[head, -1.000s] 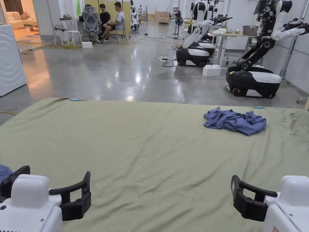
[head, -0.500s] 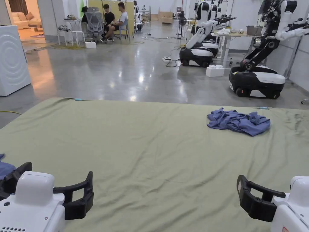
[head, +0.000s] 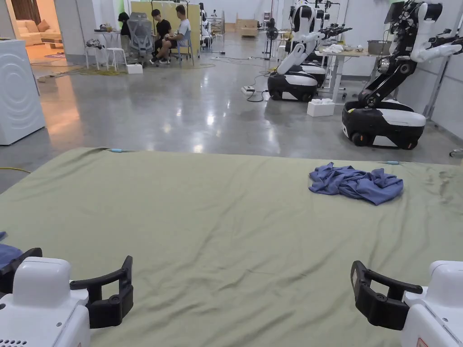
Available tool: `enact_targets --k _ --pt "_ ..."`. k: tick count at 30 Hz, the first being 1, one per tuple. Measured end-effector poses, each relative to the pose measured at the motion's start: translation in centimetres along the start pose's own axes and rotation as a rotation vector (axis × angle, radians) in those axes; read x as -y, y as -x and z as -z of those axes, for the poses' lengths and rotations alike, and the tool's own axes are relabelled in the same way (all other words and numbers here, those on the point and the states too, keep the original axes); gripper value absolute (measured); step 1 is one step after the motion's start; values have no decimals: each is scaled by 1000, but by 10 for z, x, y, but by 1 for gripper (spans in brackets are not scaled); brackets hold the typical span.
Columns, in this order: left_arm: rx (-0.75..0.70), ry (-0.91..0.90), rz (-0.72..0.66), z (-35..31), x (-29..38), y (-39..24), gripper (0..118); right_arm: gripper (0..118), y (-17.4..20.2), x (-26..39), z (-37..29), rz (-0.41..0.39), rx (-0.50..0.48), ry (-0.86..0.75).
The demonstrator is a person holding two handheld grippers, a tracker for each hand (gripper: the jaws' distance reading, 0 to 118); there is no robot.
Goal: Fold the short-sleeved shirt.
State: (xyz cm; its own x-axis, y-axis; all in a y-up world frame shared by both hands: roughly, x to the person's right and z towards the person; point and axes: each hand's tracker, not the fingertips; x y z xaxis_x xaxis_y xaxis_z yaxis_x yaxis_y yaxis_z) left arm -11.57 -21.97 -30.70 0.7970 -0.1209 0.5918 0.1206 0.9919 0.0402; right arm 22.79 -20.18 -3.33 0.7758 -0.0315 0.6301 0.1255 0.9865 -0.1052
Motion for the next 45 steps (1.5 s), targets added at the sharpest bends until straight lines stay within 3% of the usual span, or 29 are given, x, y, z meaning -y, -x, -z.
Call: enact_targets --k 4,5,6,7,8,10,12,15,17,20,21,23,25,27,29,33,37,38,40,43,45 --pt "36 22 6 3 -4 0 118 118 1 -1 0 -4 31 14" --pt "91 44 4 5 -5 0 118 113 2 -2 -2 -17 26 20" --pt "160 50 -4 6 -7 2 114 76 2 -3 -4 -39 -10 9" --pt "118 51 14 10 -8 -1 50 2 1 1 4 -102 129 53" --pt "-20 16 38 -4 -17 -3 0 2 8 -4 -1 -44 44 14" --pt "139 79 -1 -5 -25 0 0 2 11 -9 -3 -56 33 15" --pt "43 84 47 -14 -39 -3 0 2 16 -14 -4 -88 48 -3" --pt "9 68 -76 -19 -21 33 0 2 50 -31 21 -116 -34 -11" --pt "-105 87 -69 -48 -19 73 0 2 95 -38 37 -89 -168 -38" --pt "-341 91 -22 -117 -18 138 0 2 202 -37 55 -79 -459 -40" --pt "-439 121 -27 -143 -14 165 0 2 239 -36 58 -35 -586 3" --pt "-553 132 -53 -192 -10 199 0 2 292 -32 59 30 -726 44" --pt "-696 151 -31 -237 -12 213 0 2 331 -22 49 -16 -793 44" --pt "-741 140 -40 -260 -13 222 0 2 352 -18 42 -75 -821 21" --pt "-748 161 -17 -262 -13 229 0 2 356 -15 38 -53 -856 45" --pt "-646 211 -59 -226 -20 243 0 2 359 -10 31 -81 -853 33" --pt "-245 360 -274 -102 -44 295 0 2 359 3 39 -94 -870 115" --pt "-111 458 -366 -55 -40 311 0 2 360 7 39 -103 -863 116" --pt "9 697 -553 31 -13 337 0 2 364 15 41 -111 -863 137" --pt "-59 1024 -631 114 44 355 0 2 369 24 43 -127 -870 168" --pt "-111 1016 -546 133 59 350 0 2 371 27 44 -134 -873 183"
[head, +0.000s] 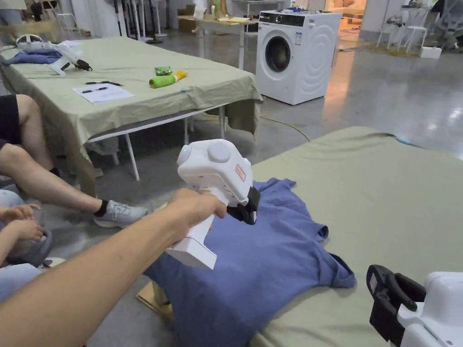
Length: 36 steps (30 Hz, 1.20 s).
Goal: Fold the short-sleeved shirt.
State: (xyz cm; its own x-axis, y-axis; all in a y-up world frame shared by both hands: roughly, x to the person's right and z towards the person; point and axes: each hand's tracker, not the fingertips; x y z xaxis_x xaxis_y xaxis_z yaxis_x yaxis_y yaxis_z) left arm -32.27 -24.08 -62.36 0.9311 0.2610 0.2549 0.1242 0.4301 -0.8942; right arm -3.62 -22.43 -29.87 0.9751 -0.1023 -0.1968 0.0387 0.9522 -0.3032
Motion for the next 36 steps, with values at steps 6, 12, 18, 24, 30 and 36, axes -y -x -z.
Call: enact_targets --k 6,12,18,24,30,36 --pt "5 28 23 35 -38 -1 97 2 -12 -1 9 5 -12 16" --pt "-64 52 105 69 -51 -13 116 2 -22 -2 13 14 18 26" --pt "-141 360 211 163 -3 -25 114 2 -29 1 11 43 42 47" --pt "-124 153 178 128 -15 -11 16 2 -38 -1 1 54 46 60" --pt "78 -36 48 65 1 -10 2 2 -51 -3 -25 92 72 14" --pt "414 -156 89 20 -16 -101 2 2 -81 -1 -75 143 145 -27"
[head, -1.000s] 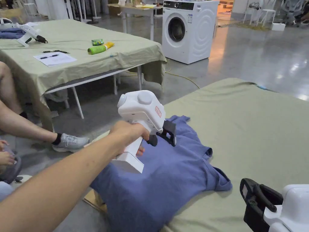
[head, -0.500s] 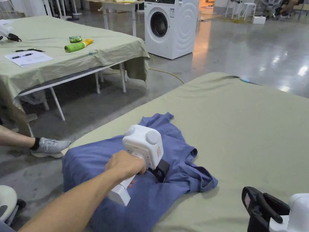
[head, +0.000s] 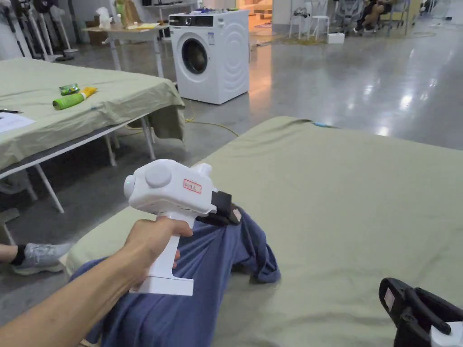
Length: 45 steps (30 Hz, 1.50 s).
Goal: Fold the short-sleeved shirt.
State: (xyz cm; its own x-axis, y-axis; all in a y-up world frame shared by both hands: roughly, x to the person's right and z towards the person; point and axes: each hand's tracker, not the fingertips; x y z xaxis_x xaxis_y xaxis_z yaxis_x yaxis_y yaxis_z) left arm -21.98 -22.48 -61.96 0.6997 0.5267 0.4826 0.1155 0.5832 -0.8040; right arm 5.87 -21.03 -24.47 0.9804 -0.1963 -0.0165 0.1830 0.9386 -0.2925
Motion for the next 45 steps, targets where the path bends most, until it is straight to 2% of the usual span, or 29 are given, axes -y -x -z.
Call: enact_targets --k 5,7,10,15,18,21,25,26,27,28,29,30,33,35,37,40,41,42,43,44,45 --pt "317 -32 100 51 -16 -152 2 2 -45 -7 -63 79 110 -74" --pt "443 24 157 87 -11 -223 2 2 -66 -7 -92 72 192 -108" --pt "532 117 311 141 26 -327 2 2 -93 -8 -137 78 285 -141" --pt "633 302 425 239 117 -437 2 2 -135 6 -200 83 461 -165" --pt "617 423 474 289 187 -470 2 2 -155 21 -228 121 542 -155" --pt "529 483 565 333 249 -479 2 2 -167 35 -245 166 584 -137" --pt "459 533 535 368 296 -465 2 2 -173 46 -254 185 611 -122" --pt "426 528 555 371 298 -463 5 2 -172 46 -255 185 616 -122" --pt "415 531 561 374 297 -461 15 2 -172 44 -253 182 617 -121" --pt "424 531 555 370 291 -460 31 2 -171 44 -253 179 617 -121" --pt "425 528 552 363 283 -459 53 2 -171 43 -253 178 616 -124" --pt "417 487 565 346 271 -459 62 2 -171 41 -253 181 612 -130" --pt "487 218 653 259 224 -455 65 2 -167 37 -255 172 604 -159" --pt "494 -19 657 171 201 -426 79 2 -162 35 -256 141 609 -161" --pt "470 -208 641 92 192 -385 79 2 -156 37 -258 112 612 -168" --pt "330 -420 618 1 207 -317 77 2 -147 40 -262 74 640 -176" --pt "277 -436 631 -24 213 -295 53 2 -144 41 -263 76 641 -178" --pt "221 -436 631 -43 215 -279 53 2 -142 42 -265 76 636 -185" --pt "169 -455 628 -54 217 -266 31 2 -138 41 -266 80 634 -190" --pt "91 -606 594 -69 229 -253 0 2 -135 40 -266 83 633 -193" --pt "128 -550 551 -79 221 -239 0 2 -132 39 -266 83 631 -195"
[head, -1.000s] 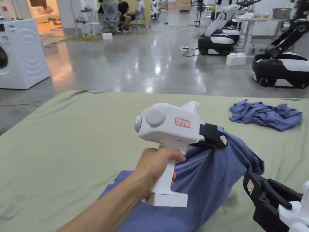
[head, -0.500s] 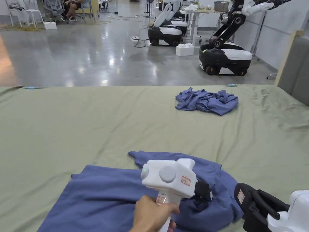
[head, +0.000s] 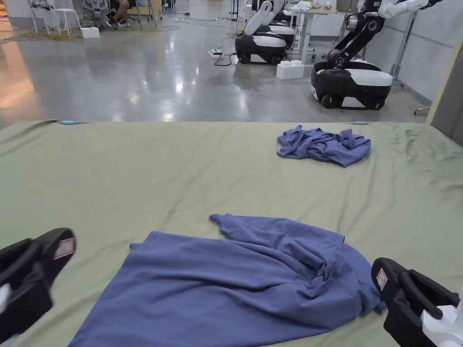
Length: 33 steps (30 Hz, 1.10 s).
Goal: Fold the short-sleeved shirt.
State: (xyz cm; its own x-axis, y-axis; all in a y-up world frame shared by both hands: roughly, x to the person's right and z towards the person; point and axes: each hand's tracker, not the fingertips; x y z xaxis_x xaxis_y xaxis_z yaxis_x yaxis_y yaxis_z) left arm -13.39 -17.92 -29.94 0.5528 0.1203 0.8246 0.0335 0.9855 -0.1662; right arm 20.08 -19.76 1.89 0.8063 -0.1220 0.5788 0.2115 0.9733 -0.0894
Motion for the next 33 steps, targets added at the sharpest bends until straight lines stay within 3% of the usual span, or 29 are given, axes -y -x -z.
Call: enact_targets --k 1,3,6,8,11,13,14,15,16,17,19,21,25,27,28,29,31,33 --pt "2 72 -37 -1 -3 9 0 2 2 -1 0 -3 -2 1" --pt "-112 48 28 -6 -3 7 0 2 1 -2 2 -1 -10 7" --pt "-87 164 -26 17 -4 18 0 2 4 -4 3 22 -43 7" --pt "-120 288 8 34 13 26 0 2 10 -5 3 9 -43 6" --pt "-106 335 33 55 39 26 0 2 13 -4 3 17 -71 11" --pt "-58 494 -51 85 52 38 0 2 14 -4 5 13 -72 22" --pt "-65 631 -99 106 62 48 15 2 15 -4 6 16 -75 28" --pt "-47 767 -164 130 74 63 57 2 15 -3 7 30 -88 33" --pt "-38 888 -228 149 91 76 91 2 15 -2 8 46 -111 38" --pt "-39 967 -331 159 108 88 95 2 17 -2 9 54 -123 44" --pt "-94 1005 -292 169 126 87 95 2 26 0 7 41 -131 43" --pt "-205 1060 -149 177 136 83 95 2 29 3 7 31 -140 50" --pt "-179 1161 -191 184 169 69 89 2 26 8 12 43 -156 74" --pt "-201 1112 42 181 164 51 82 2 25 8 12 38 -148 73" --pt "-171 1108 21 182 162 48 79 2 23 8 12 29 -137 73" --pt "-174 1091 -18 180 157 50 64 2 20 8 14 22 -128 76" --pt "-165 998 -70 176 147 62 3 2 10 8 21 25 -114 90" --pt "-145 1028 -62 171 148 61 3 2 -3 6 28 34 -97 99"
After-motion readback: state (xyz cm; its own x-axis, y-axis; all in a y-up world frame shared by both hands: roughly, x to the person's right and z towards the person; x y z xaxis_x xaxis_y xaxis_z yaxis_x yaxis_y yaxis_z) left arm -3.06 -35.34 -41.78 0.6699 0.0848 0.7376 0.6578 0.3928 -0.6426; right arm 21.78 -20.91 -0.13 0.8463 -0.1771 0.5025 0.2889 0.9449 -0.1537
